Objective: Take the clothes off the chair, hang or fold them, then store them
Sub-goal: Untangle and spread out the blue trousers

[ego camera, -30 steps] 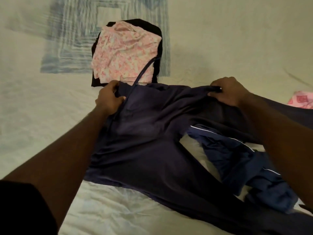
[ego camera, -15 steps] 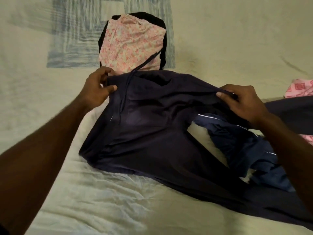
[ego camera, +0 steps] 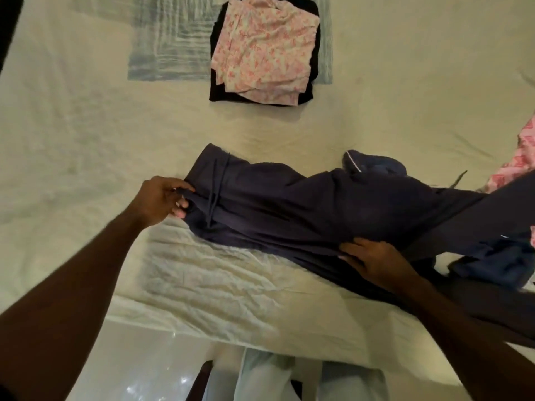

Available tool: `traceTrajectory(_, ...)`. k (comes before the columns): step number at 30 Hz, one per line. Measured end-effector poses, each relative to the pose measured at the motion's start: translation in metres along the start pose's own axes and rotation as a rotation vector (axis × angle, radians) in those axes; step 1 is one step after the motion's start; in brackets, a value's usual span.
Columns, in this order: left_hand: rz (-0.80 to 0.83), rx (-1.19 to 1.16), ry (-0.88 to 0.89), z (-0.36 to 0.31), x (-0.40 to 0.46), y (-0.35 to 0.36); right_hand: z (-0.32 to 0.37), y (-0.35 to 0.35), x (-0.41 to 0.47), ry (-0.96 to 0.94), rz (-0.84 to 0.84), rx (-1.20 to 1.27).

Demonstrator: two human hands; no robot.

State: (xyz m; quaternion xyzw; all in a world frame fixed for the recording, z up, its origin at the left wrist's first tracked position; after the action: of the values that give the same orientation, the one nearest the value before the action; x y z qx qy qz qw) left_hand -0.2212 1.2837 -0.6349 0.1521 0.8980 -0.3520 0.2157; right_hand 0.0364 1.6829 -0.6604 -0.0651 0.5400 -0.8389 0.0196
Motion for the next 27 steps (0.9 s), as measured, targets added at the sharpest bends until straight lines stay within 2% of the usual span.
traceTrajectory(2,-0.069,-0.127,-0.040,-0.001,-0.005,0.003,0.003,0.009,-0.002,0.025,-0.005,-0.008)
traceTrajectory(5,-0.148,-0.261,-0.011,-0.005,-0.010,0.001,0.009,0.008,-0.010,0.005,-0.045,-0.003)
traceTrajectory(9,-0.265,-0.266,0.058,-0.003,-0.019,-0.008,0.023,0.005,-0.024,-0.022,-0.098,0.007)
traceTrajectory(12,-0.259,-0.266,0.062,0.010,-0.023,-0.011,0.032,0.014,-0.033,-0.022,-0.098,-0.023)
traceTrajectory(14,-0.228,-0.147,0.055,0.021,-0.022,-0.005,0.034,0.021,-0.037,0.004,-0.071,-0.048)
traceTrajectory(16,-0.211,0.161,0.058,0.027,-0.019,0.001,0.036,0.027,-0.039,0.036,-0.011,-0.072)
traceTrajectory(19,-0.345,0.563,0.184,0.002,-0.026,0.018,0.037,0.028,-0.041,0.086,0.096,-0.063)
traceTrajectory(22,-0.479,0.629,0.439,-0.050,-0.050,0.061,0.036,0.019,-0.045,0.090,0.131,-0.055)
traceTrajectory(24,-0.415,0.632,0.590,-0.086,-0.068,0.112,0.027,0.007,-0.050,0.108,0.082,-0.108)
traceTrajectory(27,-0.259,0.592,0.680,-0.131,-0.095,0.194,0.003,-0.015,-0.057,0.141,0.009,-0.201)
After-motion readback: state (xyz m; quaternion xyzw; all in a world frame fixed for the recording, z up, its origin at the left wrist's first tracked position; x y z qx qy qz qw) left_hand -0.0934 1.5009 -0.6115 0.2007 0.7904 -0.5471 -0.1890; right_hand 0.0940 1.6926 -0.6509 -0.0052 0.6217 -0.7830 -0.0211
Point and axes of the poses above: each hand's wrist, its own x-axis towards the middle knuckle, its own y-axis out of the palm, z = x × y, the point moved 6 cm from there along x, towards the middle knuckle, and after that the axes turned 11 degrees about -z, right-handed, at the moved point
